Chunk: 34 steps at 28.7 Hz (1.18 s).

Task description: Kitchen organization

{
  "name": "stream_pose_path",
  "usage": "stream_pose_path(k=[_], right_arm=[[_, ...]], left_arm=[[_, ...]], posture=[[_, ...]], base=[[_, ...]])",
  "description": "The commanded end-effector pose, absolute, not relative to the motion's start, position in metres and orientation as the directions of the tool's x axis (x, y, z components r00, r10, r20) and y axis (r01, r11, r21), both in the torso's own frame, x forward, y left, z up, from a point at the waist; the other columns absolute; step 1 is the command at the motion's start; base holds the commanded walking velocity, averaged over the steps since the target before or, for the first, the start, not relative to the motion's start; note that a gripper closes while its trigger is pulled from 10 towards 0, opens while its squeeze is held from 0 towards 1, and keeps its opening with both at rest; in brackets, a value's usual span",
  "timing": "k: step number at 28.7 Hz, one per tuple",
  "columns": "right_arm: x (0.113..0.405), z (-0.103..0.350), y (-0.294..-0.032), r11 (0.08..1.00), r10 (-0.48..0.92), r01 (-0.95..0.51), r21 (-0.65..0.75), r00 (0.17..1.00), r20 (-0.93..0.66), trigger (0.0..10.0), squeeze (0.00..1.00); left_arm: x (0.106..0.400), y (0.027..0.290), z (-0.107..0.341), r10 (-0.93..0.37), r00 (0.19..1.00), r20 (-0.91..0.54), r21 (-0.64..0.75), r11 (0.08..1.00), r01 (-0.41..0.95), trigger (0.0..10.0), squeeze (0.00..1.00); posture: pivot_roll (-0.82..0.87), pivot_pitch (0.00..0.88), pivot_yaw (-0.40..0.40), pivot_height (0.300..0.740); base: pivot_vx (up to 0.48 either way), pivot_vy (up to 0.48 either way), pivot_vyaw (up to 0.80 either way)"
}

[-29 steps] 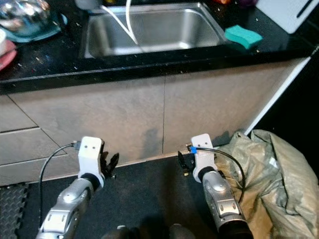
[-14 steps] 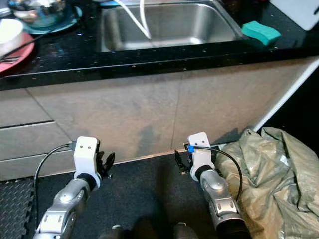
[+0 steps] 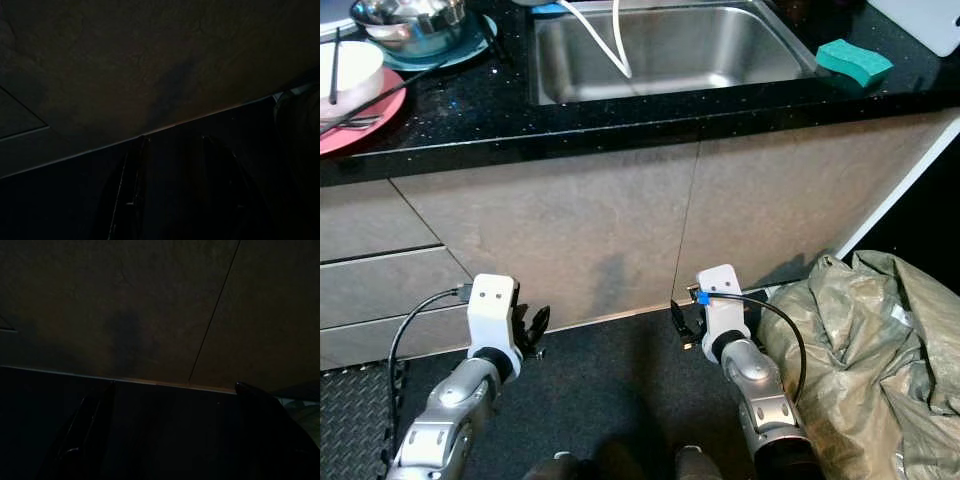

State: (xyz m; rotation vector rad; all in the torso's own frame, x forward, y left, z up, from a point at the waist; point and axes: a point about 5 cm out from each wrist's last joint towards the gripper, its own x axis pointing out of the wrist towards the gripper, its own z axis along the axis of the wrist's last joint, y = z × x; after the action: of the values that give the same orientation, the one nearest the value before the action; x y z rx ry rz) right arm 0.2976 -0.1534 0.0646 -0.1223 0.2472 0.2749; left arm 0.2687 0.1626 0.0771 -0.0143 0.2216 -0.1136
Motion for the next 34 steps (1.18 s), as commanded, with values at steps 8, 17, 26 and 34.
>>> stream_pose_path(k=[8, 17, 26, 34], right_arm=[[0.301, 0.074, -0.159, 0.965, 0.239, -0.255, -0.062, 0.952, -0.193, 10.0, 0.00], [0.318, 0.153, -0.156, 0.963, 0.247, -0.263, 0.063, 0.950, 0.190, 10.0, 0.00], [0.338, 0.204, -0.149, 0.967, 0.249, -0.252, -0.028, 0.926, 0.285, 10.0, 0.00], [0.343, 0.219, -0.156, 0.980, 0.198, -0.199, -0.029, 0.929, 0.312, 10.0, 0.00]], left_arm=[[0.270, 0.161, 0.085, -0.112, 0.978, -0.174, -0.006, 0.994, 0.113, 10.0, 0.00], [0.283, 0.165, 0.142, -0.086, 0.993, 0.084, 0.073, 0.994, 0.080, 10.0, 0.00], [0.302, 0.169, 0.192, -0.041, 0.972, 0.233, 0.084, 0.996, 0.022, 10.0, 0.00], [0.307, 0.195, 0.206, 0.071, 0.968, 0.242, 0.141, 0.984, -0.107, 10.0, 0.00]], posture=[[-0.01, 0.193, 0.003, 0.740], [0.00, 0.188, 0.006, 0.740], [0.00, 0.171, 0.010, 0.740], [0.00, 0.156, 0.009, 0.740]], base=[[0.000, 0.000, 0.00], [0.000, 0.000, 0.00], [0.000, 0.000, 0.00], [0.000, 0.000, 0.00]])
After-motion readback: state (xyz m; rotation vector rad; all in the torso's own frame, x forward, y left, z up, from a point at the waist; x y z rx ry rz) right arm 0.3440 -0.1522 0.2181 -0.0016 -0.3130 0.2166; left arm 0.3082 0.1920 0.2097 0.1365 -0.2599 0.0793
